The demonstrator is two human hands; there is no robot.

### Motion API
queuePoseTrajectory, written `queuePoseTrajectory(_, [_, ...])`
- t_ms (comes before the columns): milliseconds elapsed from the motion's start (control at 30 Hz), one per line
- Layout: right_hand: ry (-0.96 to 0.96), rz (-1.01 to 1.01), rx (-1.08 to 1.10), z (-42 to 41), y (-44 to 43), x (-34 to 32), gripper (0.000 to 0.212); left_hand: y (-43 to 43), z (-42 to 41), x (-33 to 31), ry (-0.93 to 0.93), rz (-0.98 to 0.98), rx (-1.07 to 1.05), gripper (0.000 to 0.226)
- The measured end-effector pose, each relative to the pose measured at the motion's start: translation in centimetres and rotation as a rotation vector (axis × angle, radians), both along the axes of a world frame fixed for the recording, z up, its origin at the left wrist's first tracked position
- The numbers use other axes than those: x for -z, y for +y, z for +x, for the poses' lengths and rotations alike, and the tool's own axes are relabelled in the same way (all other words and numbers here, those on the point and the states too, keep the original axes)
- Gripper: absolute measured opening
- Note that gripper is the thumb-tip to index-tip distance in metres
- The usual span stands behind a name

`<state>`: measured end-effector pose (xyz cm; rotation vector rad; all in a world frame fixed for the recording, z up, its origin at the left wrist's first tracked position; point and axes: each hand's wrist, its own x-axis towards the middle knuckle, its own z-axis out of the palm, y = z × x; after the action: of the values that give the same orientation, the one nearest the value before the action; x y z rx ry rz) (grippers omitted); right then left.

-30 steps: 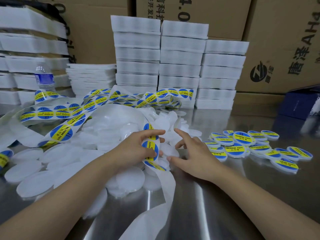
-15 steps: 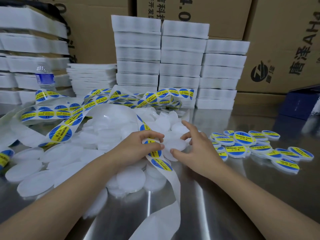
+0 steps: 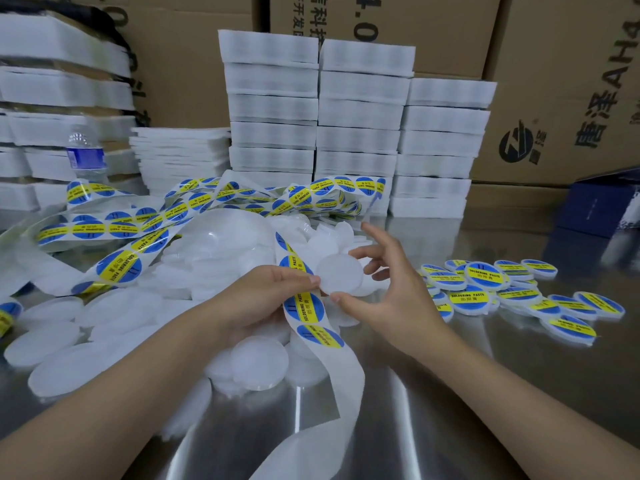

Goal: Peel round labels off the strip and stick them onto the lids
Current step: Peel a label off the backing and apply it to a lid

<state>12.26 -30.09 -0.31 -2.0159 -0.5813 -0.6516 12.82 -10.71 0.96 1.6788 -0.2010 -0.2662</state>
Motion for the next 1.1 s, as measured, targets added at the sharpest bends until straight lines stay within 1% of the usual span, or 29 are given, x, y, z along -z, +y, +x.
queuePoseTrajectory(133, [0.000, -0.009, -0.044, -0.4, 0.2, -0.1, 0.083, 0.1, -0.1, -0.1, 0.027, -0.029, 0.021, 0.017])
queuePoseTrajectory(233, [0.007, 0.029, -0.055, -0.9, 0.5, -0.5, 0.073, 0.2, -0.1, -0.1, 0.054, -0.057, 0.032, 0.014])
queuePoseTrajectory(300, [0.063, 0.199, -0.092, -1.1, 0.8, -0.9, 0.053, 0.3, 0.0, 0.0, 0.066, -0.066, 0.035, 0.013])
queuePoseTrajectory(367, [0.181, 0.458, -0.136, -1.2, 0.9, -1.7, 0.023, 0.3, 0.1, 0.1, 0.063, -0.052, 0.034, 0.012])
queuePoseTrajectory(400, [0.261, 0.559, -0.154, -1.1, 0.8, -2.0, 0.018, 0.3, 0.1, 0.1, 0.060, -0.048, 0.035, 0.012])
queuePoseTrajectory(500, [0.450, 0.716, -0.201, -1.0, 0.4, -2.6, 0.040, 0.3, 0.0, 0.0, 0.058, -0.055, 0.050, 0.021])
queuePoseTrajectory(567, [0.528, 0.709, -0.145, -0.8, 0.3, -2.4, 0.050, 0.4, 0.0, 0.0, 0.054, -0.060, 0.060, 0.026])
queuePoseTrajectory(667, [0.610, 0.649, -0.030, -0.5, 0.4, -1.8, 0.059, 0.3, 0.0, 0.0, 0.038, -0.055, 0.045, 0.027])
queuePoseTrajectory(767, [0.647, 0.657, 0.009, -0.3, 0.5, -1.6, 0.061, 0.3, 0.0, 0.0, 0.004, -0.018, 0.021, 0.030])
queuePoseTrajectory(900, [0.672, 0.659, 0.026, -0.3, 0.6, -1.7, 0.056, 0.3, 0.1, 0.0, -0.002, -0.008, 0.020, 0.034])
queuePoseTrajectory(967, [0.684, 0.655, 0.029, -0.4, 0.6, -1.6, 0.055, 0.3, 0.2, 0.0, 0.010, -0.008, 0.017, 0.027])
queuePoseTrajectory(1033, [0.693, 0.654, 0.024, -0.5, 0.6, -1.5, 0.056, 0.3, 0.2, 0.1, 0.016, -0.002, 0.009, 0.012])
queuePoseTrajectory(1100, [0.700, 0.659, 0.018, -0.5, 0.7, -1.5, 0.059, 0.3, 0.2, 0.0, 0.015, 0.012, 0.001, 0.009])
